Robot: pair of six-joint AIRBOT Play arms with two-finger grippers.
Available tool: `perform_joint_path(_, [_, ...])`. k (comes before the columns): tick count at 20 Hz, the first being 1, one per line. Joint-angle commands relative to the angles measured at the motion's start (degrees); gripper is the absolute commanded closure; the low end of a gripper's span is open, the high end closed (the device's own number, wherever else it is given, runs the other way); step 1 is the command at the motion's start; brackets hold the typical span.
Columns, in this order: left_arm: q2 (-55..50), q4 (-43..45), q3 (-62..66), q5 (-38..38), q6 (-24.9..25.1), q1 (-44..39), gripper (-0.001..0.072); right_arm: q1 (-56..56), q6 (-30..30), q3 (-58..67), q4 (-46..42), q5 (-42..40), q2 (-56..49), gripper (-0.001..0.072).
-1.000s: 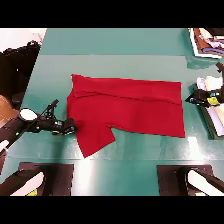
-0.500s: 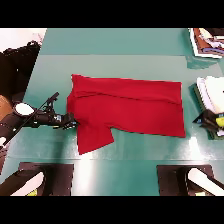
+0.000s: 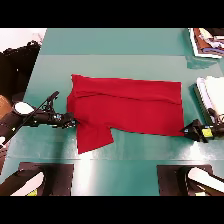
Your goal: Fold the shirts.
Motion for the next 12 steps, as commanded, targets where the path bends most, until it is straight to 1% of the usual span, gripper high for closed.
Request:
perform_joint_path(1, [0.07,1.11,0.17,-0.85,-0.07,0.0,0.0683,3.21,-0.5,-0.74,-0.59,-4.09,-0.11,0.0561])
perform_joint_path(2, [0.09,2.27,0.5,-1.92,-0.68,0.0,0.0683,3.8,-0.52,-0.74,-0.61,-4.11,1.18,0.0618])
perform_joint_path(3, [0.5,3.23,0.68,-2.95,-1.29,0.0,0.0684,4.02,-0.59,-0.74,-0.79,-4.04,2.91,0.0696])
perform_joint_path(5, [4.26,7.43,0.68,-3.61,-4.2,0.0,0.0685,3.89,-0.87,-0.72,-1.38,-2.95,7.32,0.0697])
perform_joint_path(7, [10.34,12.92,0.68,-6.47,-7.23,0.0,0.0684,3.85,-0.83,0.31,-4.02,0.72,12.15,0.0698])
perform_joint_path(8, [13.31,14.78,0.68,-10.05,-7.98,0.0,0.0684,3.82,-0.83,1.14,-4.79,3.58,14.51,0.0698])
perform_joint_path(10, [18.1,15.43,0.66,-18.45,-8.22,0.0,0.0683,3.89,-0.81,2.86,-7.78,9.07,19.69,0.0698])
perform_joint_path(12, [22.12,15.34,0.66,-24.98,-10.56,0.0,0.0683,3.89,-0.2,4.17,-11.21,12.57,24.5,0.0698])
